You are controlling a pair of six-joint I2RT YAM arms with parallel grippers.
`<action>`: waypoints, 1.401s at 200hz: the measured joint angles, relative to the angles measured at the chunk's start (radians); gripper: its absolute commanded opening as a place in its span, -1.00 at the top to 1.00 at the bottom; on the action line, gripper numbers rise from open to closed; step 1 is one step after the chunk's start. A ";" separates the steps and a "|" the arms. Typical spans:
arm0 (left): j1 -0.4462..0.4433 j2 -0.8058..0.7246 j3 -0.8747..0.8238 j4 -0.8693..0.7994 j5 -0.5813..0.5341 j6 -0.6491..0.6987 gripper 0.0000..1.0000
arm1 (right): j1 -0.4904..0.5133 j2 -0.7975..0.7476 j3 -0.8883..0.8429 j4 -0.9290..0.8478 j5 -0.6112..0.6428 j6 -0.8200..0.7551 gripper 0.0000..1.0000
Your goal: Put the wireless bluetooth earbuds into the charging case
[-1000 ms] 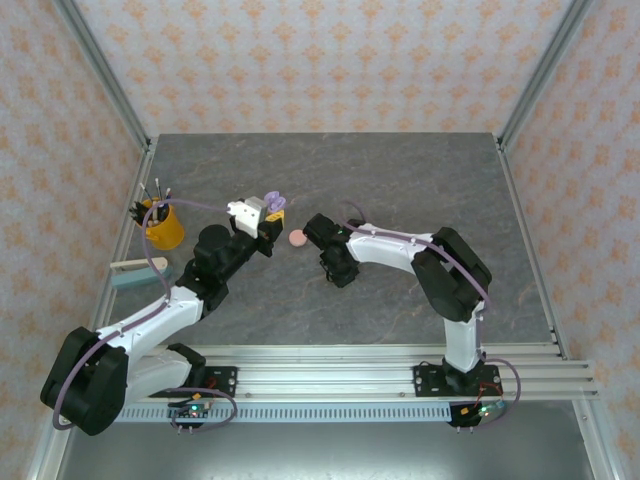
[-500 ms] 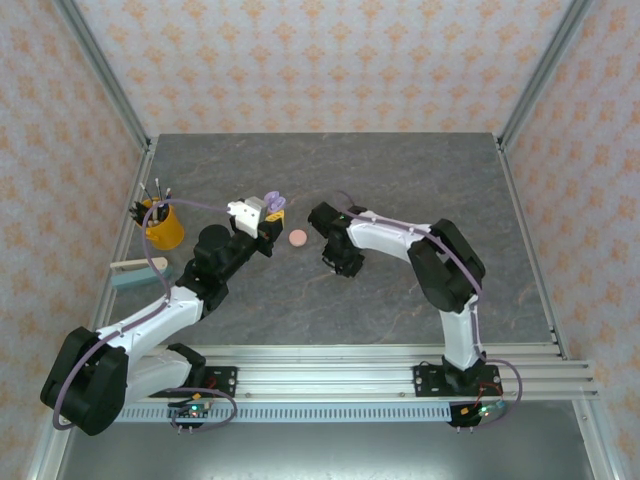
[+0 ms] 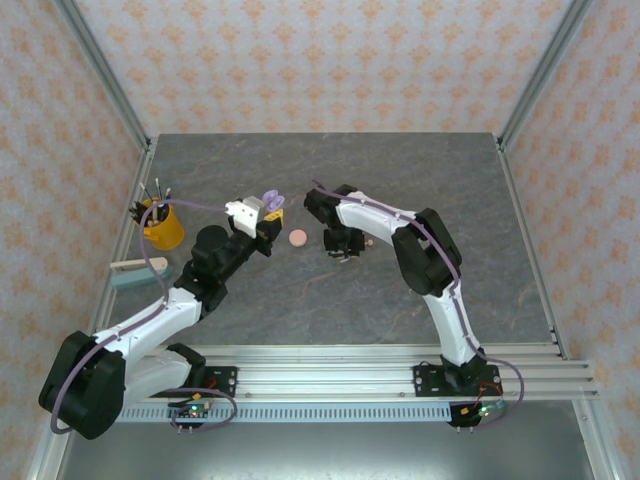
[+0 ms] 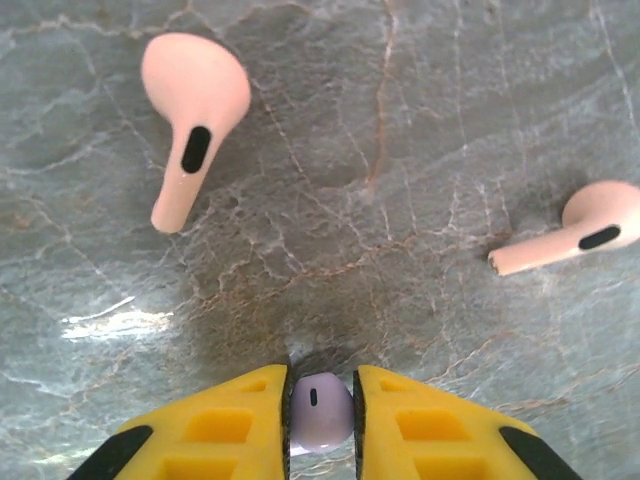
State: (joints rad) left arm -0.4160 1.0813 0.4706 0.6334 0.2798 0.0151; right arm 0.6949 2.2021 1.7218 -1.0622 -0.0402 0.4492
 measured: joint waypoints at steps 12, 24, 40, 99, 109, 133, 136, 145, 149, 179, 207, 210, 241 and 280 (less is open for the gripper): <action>0.000 0.000 0.000 0.000 0.000 0.000 1.00 | 0.000 0.000 0.000 -0.019 0.000 -0.048 0.52; 0.000 0.000 0.000 0.000 0.000 0.000 1.00 | 0.000 0.000 0.000 -0.035 0.000 -0.082 0.45; 0.000 -0.003 0.000 -0.001 0.000 0.000 1.00 | 0.000 0.000 0.000 -0.046 -0.001 -0.111 0.31; 0.000 -0.008 0.000 -0.001 0.000 -0.014 1.00 | 0.000 -0.085 -0.080 0.004 -0.032 0.021 0.19; 0.000 -0.008 0.000 -0.001 0.000 -0.016 1.00 | -0.001 -0.138 -0.132 0.034 -0.035 0.108 0.16; 0.000 -0.008 0.000 -0.001 0.000 -0.016 1.00 | -0.005 -0.273 -0.274 0.117 -0.043 0.341 0.09; 0.000 -0.008 0.000 -0.001 0.000 -0.016 1.00 | -0.006 -0.286 -0.290 0.127 -0.046 0.362 0.09; 0.000 -0.008 0.000 -0.001 0.000 -0.016 1.00 | -0.008 -0.315 -0.327 0.153 -0.050 0.436 0.08; 0.000 -0.008 0.000 -0.001 0.000 -0.016 1.00 | -0.008 -0.323 -0.339 0.164 -0.052 0.464 0.08; 0.000 -0.008 0.000 -0.001 0.000 -0.016 1.00 | -0.011 -0.305 -0.350 0.223 -0.070 0.590 0.07; 0.000 -0.008 0.000 -0.001 0.000 -0.019 1.00 | -0.010 -0.269 -0.332 0.245 -0.082 0.632 0.07; 0.000 -0.008 0.000 -0.001 0.000 -0.019 1.00 | -0.010 -0.267 -0.330 0.245 -0.082 0.634 0.08; 0.000 -0.007 0.000 -0.001 0.000 -0.019 1.00 | -0.011 -0.240 -0.311 0.249 -0.083 0.651 0.08; 0.000 -0.007 0.000 -0.001 0.000 -0.019 1.00 | -0.015 -0.212 -0.307 0.249 -0.082 0.655 0.10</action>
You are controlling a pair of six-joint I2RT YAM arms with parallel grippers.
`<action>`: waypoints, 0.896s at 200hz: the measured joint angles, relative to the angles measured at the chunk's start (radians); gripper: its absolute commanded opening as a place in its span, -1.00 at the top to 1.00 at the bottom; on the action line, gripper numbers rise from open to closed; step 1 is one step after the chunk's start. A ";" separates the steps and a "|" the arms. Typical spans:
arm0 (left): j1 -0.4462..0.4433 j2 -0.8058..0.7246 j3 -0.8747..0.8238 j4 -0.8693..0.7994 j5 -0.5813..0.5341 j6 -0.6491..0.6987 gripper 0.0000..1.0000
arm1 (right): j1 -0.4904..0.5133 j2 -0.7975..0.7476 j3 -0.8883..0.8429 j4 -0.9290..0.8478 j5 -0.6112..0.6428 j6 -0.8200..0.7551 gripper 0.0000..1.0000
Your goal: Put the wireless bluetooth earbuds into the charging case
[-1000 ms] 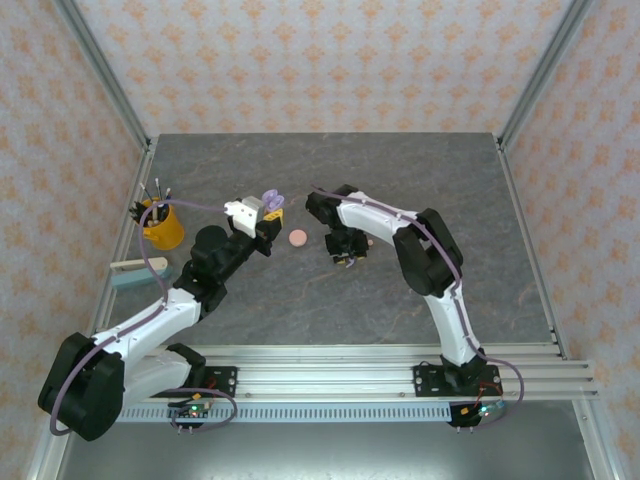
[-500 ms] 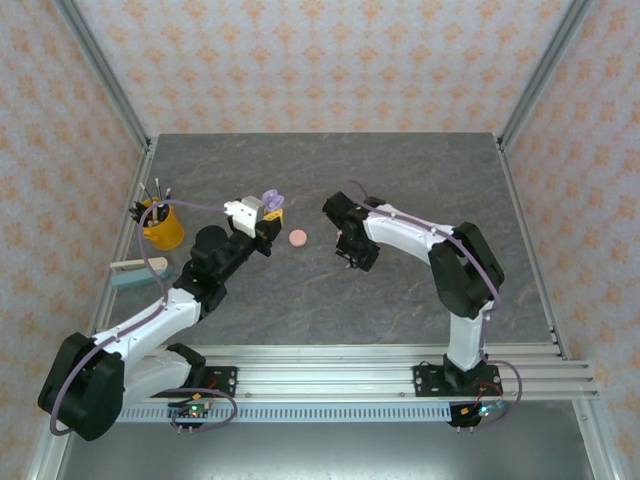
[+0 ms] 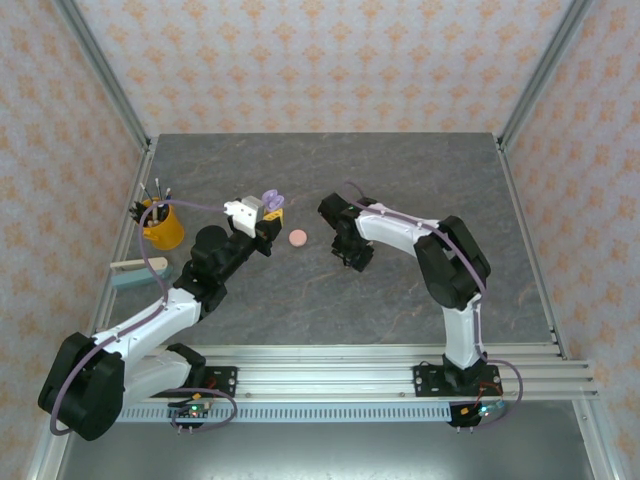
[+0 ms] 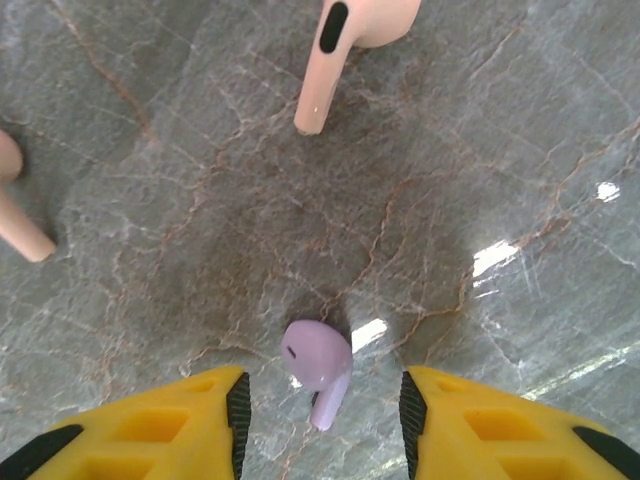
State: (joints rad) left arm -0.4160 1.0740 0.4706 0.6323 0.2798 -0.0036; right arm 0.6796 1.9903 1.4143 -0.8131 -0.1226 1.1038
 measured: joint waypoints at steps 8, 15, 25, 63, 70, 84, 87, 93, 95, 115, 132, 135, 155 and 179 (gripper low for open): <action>0.000 0.000 0.000 0.000 0.000 0.000 1.00 | -0.002 0.003 0.000 0.000 0.002 0.000 0.11; 0.000 0.000 0.000 0.000 0.000 0.000 1.00 | -0.005 0.005 0.003 -0.002 0.003 0.000 0.11; 0.000 0.001 0.000 0.000 0.000 0.000 1.00 | -0.008 0.009 0.009 -0.001 0.003 -0.001 0.12; 0.000 0.004 0.004 0.000 0.000 0.000 1.00 | -0.016 0.029 0.024 -0.002 0.007 -0.005 0.15; 0.000 0.004 0.005 0.000 0.000 0.000 1.00 | -0.016 0.032 0.026 -0.001 0.007 -0.005 0.16; 0.000 0.004 0.005 0.000 0.000 0.000 1.00 | -0.016 0.038 0.026 -0.003 0.008 -0.008 0.17; 0.000 0.004 0.005 0.000 0.000 0.000 1.00 | -0.016 0.038 0.026 -0.003 0.008 -0.008 0.18; 0.000 0.004 0.005 0.000 0.000 0.000 1.00 | -0.016 0.038 0.026 -0.005 0.008 -0.009 0.18; 0.000 0.004 0.005 0.000 0.000 0.000 1.00 | -0.016 0.038 0.026 -0.005 0.008 -0.009 0.18; 0.000 0.004 0.006 0.000 0.000 0.000 1.00 | -0.016 0.038 0.026 -0.005 0.008 -0.015 0.21; 0.000 0.004 0.006 0.000 0.000 0.000 1.00 | -0.016 0.038 0.026 -0.008 0.008 -0.019 0.25; 0.000 0.004 0.006 0.000 0.000 0.000 1.00 | -0.016 0.038 0.026 -0.008 0.008 -0.022 0.26; 0.000 0.004 0.006 0.000 0.000 0.000 1.00 | -0.016 0.038 0.026 -0.010 0.007 -0.028 0.29; 0.000 0.011 0.006 0.000 0.000 0.000 1.00 | -0.016 0.038 0.026 -0.010 0.007 -0.032 0.30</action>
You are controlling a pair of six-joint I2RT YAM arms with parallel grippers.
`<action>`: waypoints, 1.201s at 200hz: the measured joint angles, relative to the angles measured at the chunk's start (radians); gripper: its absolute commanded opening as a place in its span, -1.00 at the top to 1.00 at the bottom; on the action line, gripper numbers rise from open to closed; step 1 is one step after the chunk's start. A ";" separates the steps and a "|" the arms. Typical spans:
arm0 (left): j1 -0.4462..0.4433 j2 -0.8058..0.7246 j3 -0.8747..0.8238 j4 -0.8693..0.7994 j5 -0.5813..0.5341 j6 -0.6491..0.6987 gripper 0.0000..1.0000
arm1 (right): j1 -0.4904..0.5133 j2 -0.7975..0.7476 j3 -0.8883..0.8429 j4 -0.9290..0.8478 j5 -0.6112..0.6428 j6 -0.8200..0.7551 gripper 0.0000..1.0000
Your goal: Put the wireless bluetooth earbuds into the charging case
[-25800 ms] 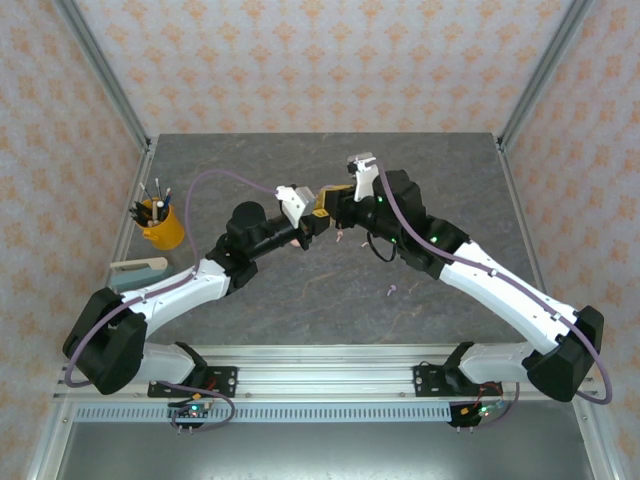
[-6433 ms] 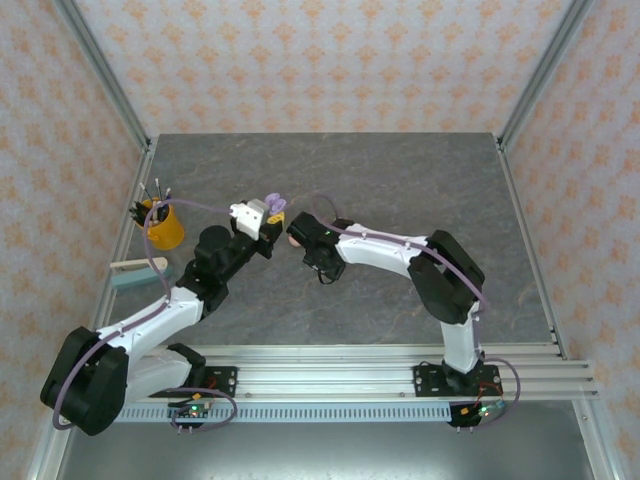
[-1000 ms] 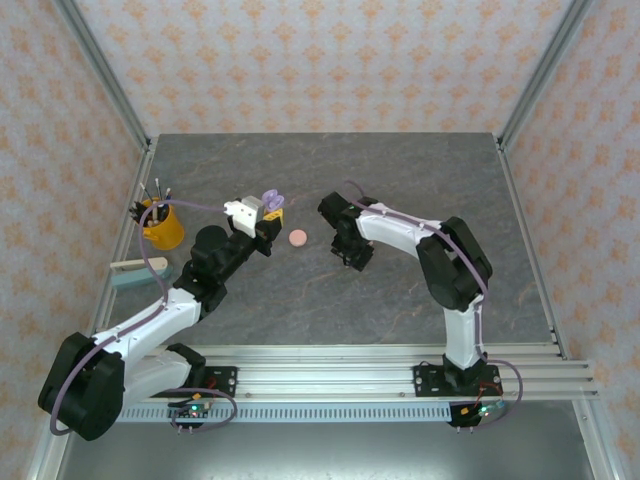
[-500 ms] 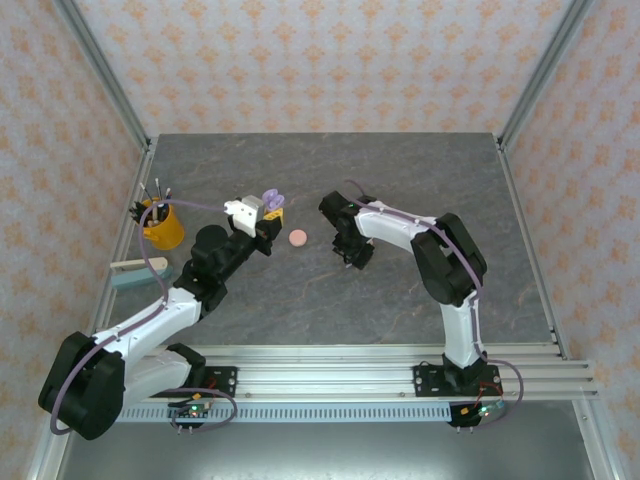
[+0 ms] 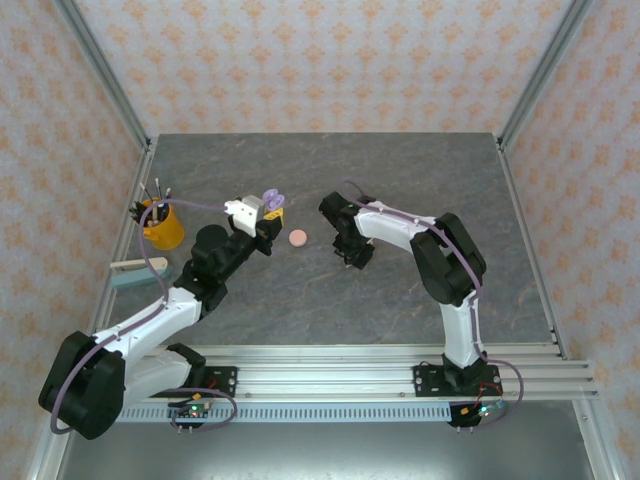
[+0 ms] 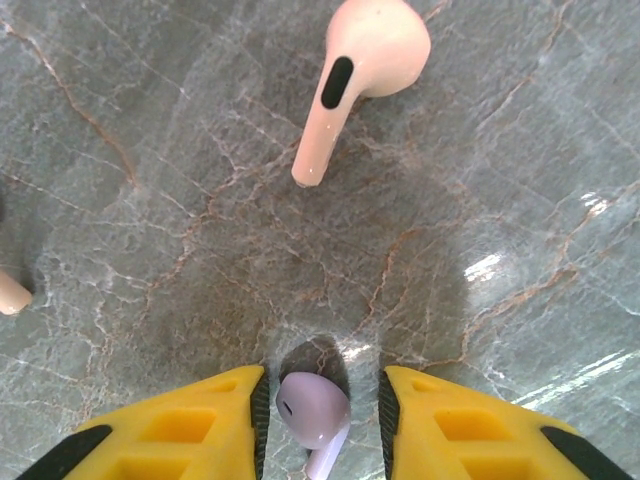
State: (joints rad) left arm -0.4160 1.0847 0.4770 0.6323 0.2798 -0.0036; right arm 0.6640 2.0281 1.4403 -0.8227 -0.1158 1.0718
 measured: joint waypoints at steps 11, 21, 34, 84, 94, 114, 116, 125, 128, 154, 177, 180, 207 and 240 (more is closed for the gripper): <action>0.000 0.003 0.000 0.000 0.000 0.000 1.00 | 0.000 0.000 0.000 0.000 0.000 -0.002 0.30; 0.000 0.004 0.000 0.000 0.000 0.000 1.00 | 0.001 0.000 0.000 0.000 0.000 -0.002 0.30; 0.000 0.005 0.000 0.000 0.000 0.000 1.00 | 0.001 0.000 0.000 0.000 0.000 -0.002 0.30; 0.000 0.005 0.006 0.000 0.000 0.000 1.00 | 0.008 0.000 -0.001 0.002 0.004 -0.002 0.40; 0.000 0.005 0.008 0.000 0.000 0.000 1.00 | 0.009 0.000 -0.002 0.003 0.004 -0.003 0.43; 0.000 0.005 0.011 0.000 0.000 0.000 1.00 | 0.010 0.000 -0.005 0.010 0.004 -0.003 0.47; 0.000 0.005 0.013 0.000 0.000 0.000 1.00 | 0.010 0.000 -0.005 0.010 0.004 -0.003 0.48; 0.000 0.005 0.014 0.000 0.000 0.000 1.00 | 0.010 -0.002 -0.008 0.012 0.004 -0.002 0.51; 0.000 0.005 0.014 0.000 0.000 0.000 1.00 | 0.010 -0.002 -0.008 0.011 0.004 -0.003 0.52; 0.000 0.014 0.016 0.000 0.000 0.000 1.00 | 0.010 -0.012 -0.021 0.023 0.004 -0.002 0.59; 0.000 0.018 0.016 0.000 0.000 -0.001 1.00 | 0.010 -0.024 -0.035 0.037 0.003 -0.003 0.65; 0.000 0.018 0.017 0.000 0.000 0.000 1.00 | 0.010 -0.026 -0.038 0.039 0.003 -0.002 0.65; 0.000 0.018 0.019 -0.001 0.000 0.000 1.00 | 0.010 -0.048 -0.067 0.062 0.003 -0.003 0.67; 0.000 0.024 0.020 -0.007 0.003 0.000 1.00 | 0.010 -0.084 -0.110 0.069 0.010 -0.010 0.68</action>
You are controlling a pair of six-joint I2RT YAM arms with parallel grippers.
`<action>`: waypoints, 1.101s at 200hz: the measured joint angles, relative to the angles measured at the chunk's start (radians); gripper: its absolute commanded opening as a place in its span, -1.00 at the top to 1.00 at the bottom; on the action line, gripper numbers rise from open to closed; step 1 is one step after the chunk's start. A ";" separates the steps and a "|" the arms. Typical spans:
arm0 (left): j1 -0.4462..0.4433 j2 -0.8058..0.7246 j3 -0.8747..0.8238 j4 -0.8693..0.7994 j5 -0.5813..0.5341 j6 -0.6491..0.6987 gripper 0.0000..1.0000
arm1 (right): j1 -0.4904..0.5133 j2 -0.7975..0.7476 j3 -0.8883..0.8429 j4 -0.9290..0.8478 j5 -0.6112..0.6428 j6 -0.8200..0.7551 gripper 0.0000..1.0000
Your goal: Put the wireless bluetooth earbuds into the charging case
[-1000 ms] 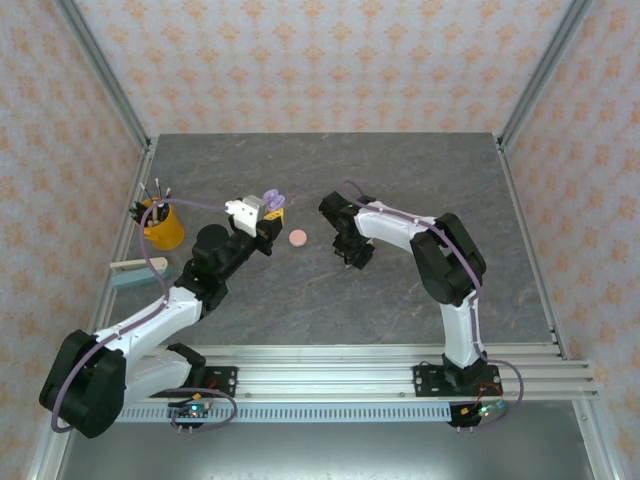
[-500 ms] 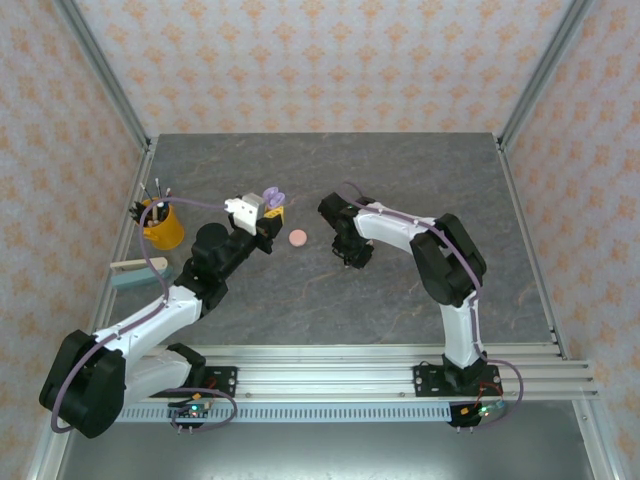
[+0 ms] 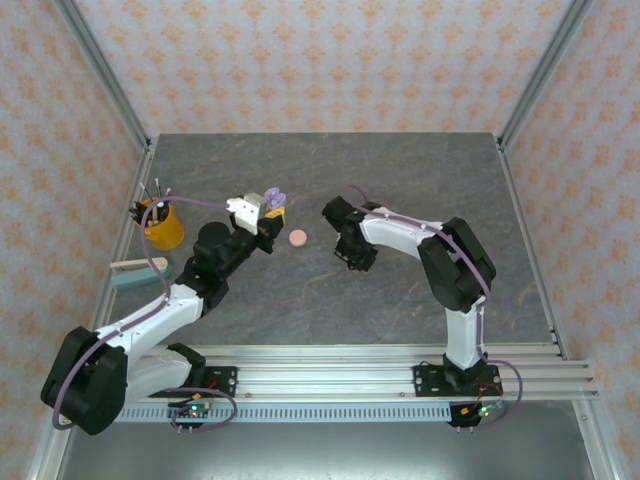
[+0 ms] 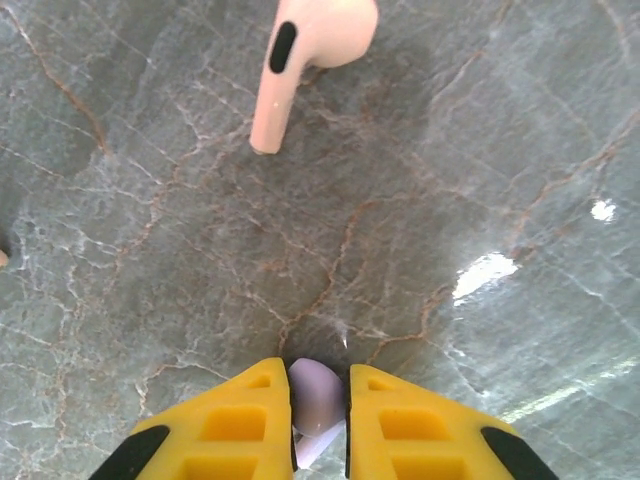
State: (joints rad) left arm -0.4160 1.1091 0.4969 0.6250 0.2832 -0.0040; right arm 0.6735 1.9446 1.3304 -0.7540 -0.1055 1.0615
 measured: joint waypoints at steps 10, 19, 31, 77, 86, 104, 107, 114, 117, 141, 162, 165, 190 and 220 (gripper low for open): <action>0.000 0.003 0.000 -0.005 0.002 0.000 1.00 | 0.000 -0.015 -0.014 0.004 0.006 -0.005 0.68; 0.000 0.007 0.000 -0.008 0.004 0.000 1.00 | 0.000 -0.031 -0.028 0.010 0.012 -0.011 0.68; 0.000 0.014 0.000 -0.009 0.011 0.000 1.00 | 0.000 -0.056 -0.043 0.013 0.020 -0.019 0.68; -0.003 0.053 0.006 -0.016 0.052 0.001 1.00 | -0.001 -0.166 -0.055 0.026 0.073 -0.095 0.68; -0.006 0.062 0.012 -0.016 0.058 0.002 1.00 | -0.001 -0.192 -0.055 0.028 0.086 -0.115 0.68; -0.019 0.083 0.023 -0.015 0.076 0.004 1.00 | -0.002 -0.244 -0.055 0.030 0.114 -0.165 0.68; -0.021 0.086 0.025 -0.016 0.079 0.004 1.00 | -0.002 -0.254 -0.055 0.030 0.120 -0.174 0.68; -0.027 0.095 0.030 -0.015 0.084 0.004 1.00 | -0.003 -0.274 -0.055 0.030 0.132 -0.194 0.68; -0.031 0.100 0.032 -0.015 0.087 0.004 1.00 | -0.003 -0.283 -0.055 0.031 0.137 -0.204 0.68; -0.050 0.138 0.051 -0.015 0.109 0.005 1.00 | -0.003 -0.351 -0.052 0.032 0.176 -0.282 0.68; -0.068 0.170 0.074 -0.015 0.126 0.005 1.00 | -0.003 -0.403 -0.035 0.035 0.203 -0.351 0.68; -0.070 0.174 0.079 -0.015 0.128 0.005 1.00 | -0.003 -0.410 -0.031 0.037 0.206 -0.361 0.68; -0.100 0.214 0.122 -0.015 0.141 0.013 1.00 | -0.003 -0.463 0.019 0.039 0.223 -0.437 0.68; -0.135 0.269 0.170 -0.014 0.156 0.027 1.00 | -0.003 -0.504 0.089 0.045 0.238 -0.509 0.67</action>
State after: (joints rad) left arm -0.5514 1.3777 0.6670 0.6106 0.4393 0.0227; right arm 0.6704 1.4410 1.4189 -0.7090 0.1322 0.5526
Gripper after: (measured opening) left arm 0.192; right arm 0.165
